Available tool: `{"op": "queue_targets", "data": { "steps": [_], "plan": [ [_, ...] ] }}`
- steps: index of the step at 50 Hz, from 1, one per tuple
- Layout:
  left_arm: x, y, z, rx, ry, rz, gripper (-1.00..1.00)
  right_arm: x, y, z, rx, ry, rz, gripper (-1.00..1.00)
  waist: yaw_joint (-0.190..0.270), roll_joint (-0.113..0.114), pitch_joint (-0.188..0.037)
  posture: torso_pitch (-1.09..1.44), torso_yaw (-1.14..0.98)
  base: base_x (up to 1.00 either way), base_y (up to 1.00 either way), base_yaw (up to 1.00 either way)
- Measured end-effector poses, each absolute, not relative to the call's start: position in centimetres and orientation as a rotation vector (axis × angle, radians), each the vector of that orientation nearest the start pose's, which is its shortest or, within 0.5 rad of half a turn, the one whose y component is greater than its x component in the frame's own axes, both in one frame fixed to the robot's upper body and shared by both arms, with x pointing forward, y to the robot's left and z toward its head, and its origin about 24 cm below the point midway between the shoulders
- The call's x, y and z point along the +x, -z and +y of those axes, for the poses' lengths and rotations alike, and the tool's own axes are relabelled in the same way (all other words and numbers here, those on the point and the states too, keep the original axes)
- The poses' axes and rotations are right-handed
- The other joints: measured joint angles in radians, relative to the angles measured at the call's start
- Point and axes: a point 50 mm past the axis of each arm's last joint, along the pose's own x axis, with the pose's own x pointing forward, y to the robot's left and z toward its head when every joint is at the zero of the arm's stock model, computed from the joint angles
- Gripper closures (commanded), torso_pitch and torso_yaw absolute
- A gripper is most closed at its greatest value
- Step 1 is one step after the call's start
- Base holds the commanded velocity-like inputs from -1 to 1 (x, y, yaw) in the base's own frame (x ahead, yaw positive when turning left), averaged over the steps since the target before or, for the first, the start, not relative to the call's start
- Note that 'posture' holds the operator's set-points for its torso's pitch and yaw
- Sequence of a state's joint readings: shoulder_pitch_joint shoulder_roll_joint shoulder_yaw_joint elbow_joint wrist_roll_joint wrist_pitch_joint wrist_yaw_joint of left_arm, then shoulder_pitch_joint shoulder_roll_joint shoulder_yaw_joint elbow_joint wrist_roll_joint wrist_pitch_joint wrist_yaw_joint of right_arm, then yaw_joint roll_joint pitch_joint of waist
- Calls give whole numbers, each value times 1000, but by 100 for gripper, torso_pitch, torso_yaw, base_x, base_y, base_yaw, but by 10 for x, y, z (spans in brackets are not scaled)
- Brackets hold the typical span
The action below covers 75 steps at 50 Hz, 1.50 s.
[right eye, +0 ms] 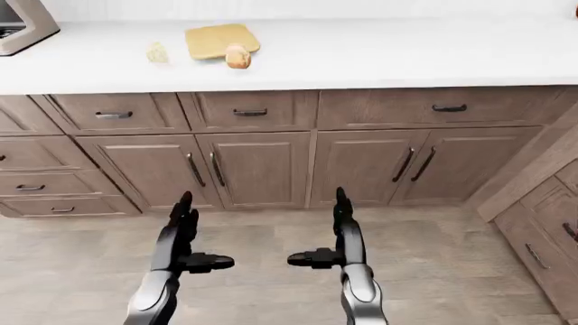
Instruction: Place the bread and cheese on the cutting board.
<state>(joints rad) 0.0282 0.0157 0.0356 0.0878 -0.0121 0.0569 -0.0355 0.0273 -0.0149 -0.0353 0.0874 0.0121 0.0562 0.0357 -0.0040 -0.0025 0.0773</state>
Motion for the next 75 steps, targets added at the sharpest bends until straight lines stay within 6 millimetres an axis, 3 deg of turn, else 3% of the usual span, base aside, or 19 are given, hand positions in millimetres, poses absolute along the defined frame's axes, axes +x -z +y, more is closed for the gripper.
{"op": "queue_targets", "data": {
  "steps": [1, 3, 5, 7, 10, 20, 28, 35, 41, 43, 47, 51, 53, 55, 59, 65, 71, 75],
  "plan": [
    [245, -13, 162, -2, -12, 153, -100, 246, -13, -160, 0, 5, 152, -100, -2, -4, -10, 0, 0, 0, 0, 0],
    [251, -31, 162, 2, -12, 67, -100, 252, -30, -160, -8, 5, 73, -100, 7, -3, -60, 0, 0, 0, 0, 0],
    [252, -33, 161, 3, -9, 42, -100, 253, -33, -158, -9, 3, 51, -100, 9, -9, -42, 0, 0, 0, 0, 0],
    [249, -27, 160, 3, -7, 69, -100, 251, -28, -157, -13, -1, 73, -100, 8, -8, -54, 0, 0, 0, 0, 0],
    [245, -22, 160, 5, -3, 99, -100, 248, -23, -157, -21, 4, 103, -100, 8, -6, -54, 0, 0, 0, 0, 0],
    [241, -29, 163, 4, -9, 64, -100, 245, -20, -162, -59, 57, 116, -100, 9, -3, -69, 0, 0, 0, 0, 0],
    [262, -21, 166, 35, -27, 77, -100, 267, -19, -163, -81, 84, 129, -100, 8, -4, -73, 0, 0, 0, 0, 0],
    [253, -42, 157, 38, 12, 7, -100, 269, -40, -172, -54, 150, 33, -100, 8, -4, -69, 0, 0, 0, 0, 0],
    [257, -60, 161, -2, 36, -31, -100, 271, -72, -152, -143, 117, -74, -100, 9, -2, -64, 0, 0, 0, 0, 0],
    [253, -79, 160, -3, 39, -58, -100, 270, -89, -152, -136, 114, -122, -100, 10, -4, -59, 0, 0, 0, 0, 0],
    [245, -157, 158, -1, 33, -237, -100, 274, -127, -150, -150, 100, -200, -100, 7, -6, -57, 0, 0, 0, 0, 0],
    [262, -230, 163, -25, -8, -376, -100, 285, -177, -147, -146, 85, -294, -100, 9, 0, -65, 0, 0, 0, 0, 0],
    [271, -254, 167, -6, -42, -407, -100, 289, -197, -144, -132, 76, -332, -100, 5, 3, -71, 0, 0, 0, 0, 0],
    [273, -264, 167, 14, -53, -419, -100, 292, -209, -143, -127, 67, -350, -100, 5, 7, -73, 0, 0, 0, 0, 0],
    [273, -282, 166, 60, -43, -436, -100, 301, -235, -141, -126, 48, -343, -100, 5, 8, -46, 0, 0, 0, 0, 0],
    [268, -331, 182, 0, -68, -492, -100, 311, -282, -133, -153, -11, -368, -100, 3, 10, -25, 0, 0, 0, 0, 0],
    [252, -354, 187, -48, -65, -509, -100, 287, -345, -140, -97, -31, -539, -100, 6, 14, -15, 0, 0, 0, 0, 0],
    [247, -356, 196, -41, -90, -487, -100, 268, -357, -128, -156, -87, -583, -100, 1, 17, -12, 0, 0, 0, 0, 0]
  ]
}}
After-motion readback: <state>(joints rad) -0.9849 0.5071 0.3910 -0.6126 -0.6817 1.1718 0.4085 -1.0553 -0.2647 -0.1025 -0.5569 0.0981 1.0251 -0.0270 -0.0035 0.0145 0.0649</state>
